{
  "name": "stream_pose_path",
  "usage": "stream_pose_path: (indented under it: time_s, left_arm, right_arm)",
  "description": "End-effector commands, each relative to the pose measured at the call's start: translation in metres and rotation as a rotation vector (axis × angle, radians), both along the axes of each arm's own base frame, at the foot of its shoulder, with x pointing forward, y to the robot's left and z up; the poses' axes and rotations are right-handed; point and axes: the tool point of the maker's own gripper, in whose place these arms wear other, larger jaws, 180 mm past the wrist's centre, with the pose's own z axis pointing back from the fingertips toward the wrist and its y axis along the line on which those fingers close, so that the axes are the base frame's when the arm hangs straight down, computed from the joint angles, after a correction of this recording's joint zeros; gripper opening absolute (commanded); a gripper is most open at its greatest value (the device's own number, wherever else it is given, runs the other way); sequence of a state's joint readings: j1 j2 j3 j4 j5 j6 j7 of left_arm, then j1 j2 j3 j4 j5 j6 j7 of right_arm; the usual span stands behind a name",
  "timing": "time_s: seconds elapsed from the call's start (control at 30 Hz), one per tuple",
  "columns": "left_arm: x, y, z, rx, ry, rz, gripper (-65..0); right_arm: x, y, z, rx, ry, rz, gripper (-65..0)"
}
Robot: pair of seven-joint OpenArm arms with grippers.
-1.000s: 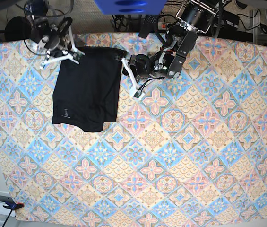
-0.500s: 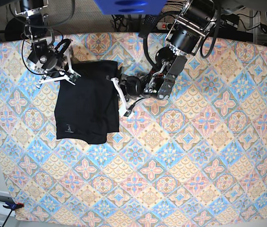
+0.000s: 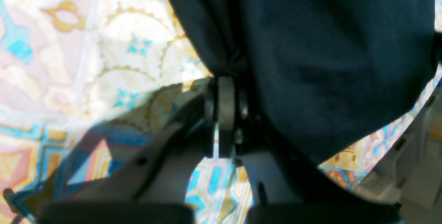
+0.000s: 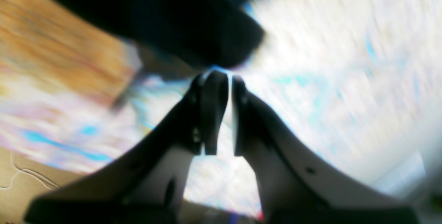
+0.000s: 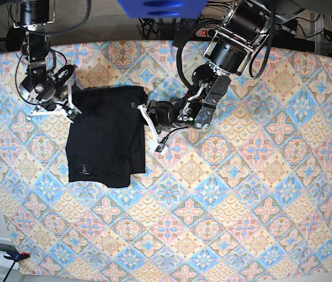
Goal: Fold the T-shirt properly
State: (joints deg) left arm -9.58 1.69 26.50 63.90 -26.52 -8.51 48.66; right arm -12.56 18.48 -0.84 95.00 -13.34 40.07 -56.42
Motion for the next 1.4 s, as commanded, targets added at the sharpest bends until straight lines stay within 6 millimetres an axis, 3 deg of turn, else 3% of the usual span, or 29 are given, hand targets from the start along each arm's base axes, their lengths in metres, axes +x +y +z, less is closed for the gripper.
stream_pose_path:
  time_s: [0.0, 0.2, 0.3, 0.53, 0.7, 0.9, 1.1, 1.27, 1.37]
  left_arm:
    - [0.003, 0.007, 0.005, 0.023, -0.023, 0.0, -64.4]
    - [-0.004, 0.041, 0.027, 0.054, -0.109, -0.019, -64.4]
    - [-0.015, 0.056, 0.037, 0.073, -0.13, -0.036, -64.4]
    - [-0.034, 0.139, 0.066, 0.145, -0.173, 0.108, -64.5]
    - [-0.074, 0.188, 0.085, 0.219, -0.184, 0.168, -64.5]
    - [-0.131, 0.241, 0.085, 0.314, -0.101, 0.281, -64.7]
    - [-0.19, 0.28, 0.08, 0.344, 0.044, 0.387, -64.7]
    - [-0.237, 0.301, 0.081, 0.353, 0.161, 0.456, -64.7]
    - [-0.261, 0.307, 0.072, 0.371, 0.212, 0.471, -64.7]
  right_arm:
    - [0.01, 0.001, 0.012, 0.01, -0.049, 0.008, -59.3]
    - [-0.012, 0.008, 0.019, 0.006, -0.05, 0.035, -59.3]
    - [-0.024, -0.011, 0.025, -0.017, -0.056, -0.016, -59.3]
    - [-0.068, -0.054, 0.04, -0.036, -0.052, -0.164, -59.5]
    - [-0.107, -0.078, 0.049, 0.107, -0.066, -0.363, -59.5]
    - [-0.161, -0.088, 0.052, 0.168, -0.002, -0.47, -59.5]
    - [-0.226, -0.078, 0.031, 0.19, 0.128, -0.585, -61.7]
    - [-0.281, -0.069, -0.006, 0.257, 0.246, -0.735, -61.9]
    - [-0.304, -0.06, -0.026, 0.316, 0.274, -0.798, -61.9]
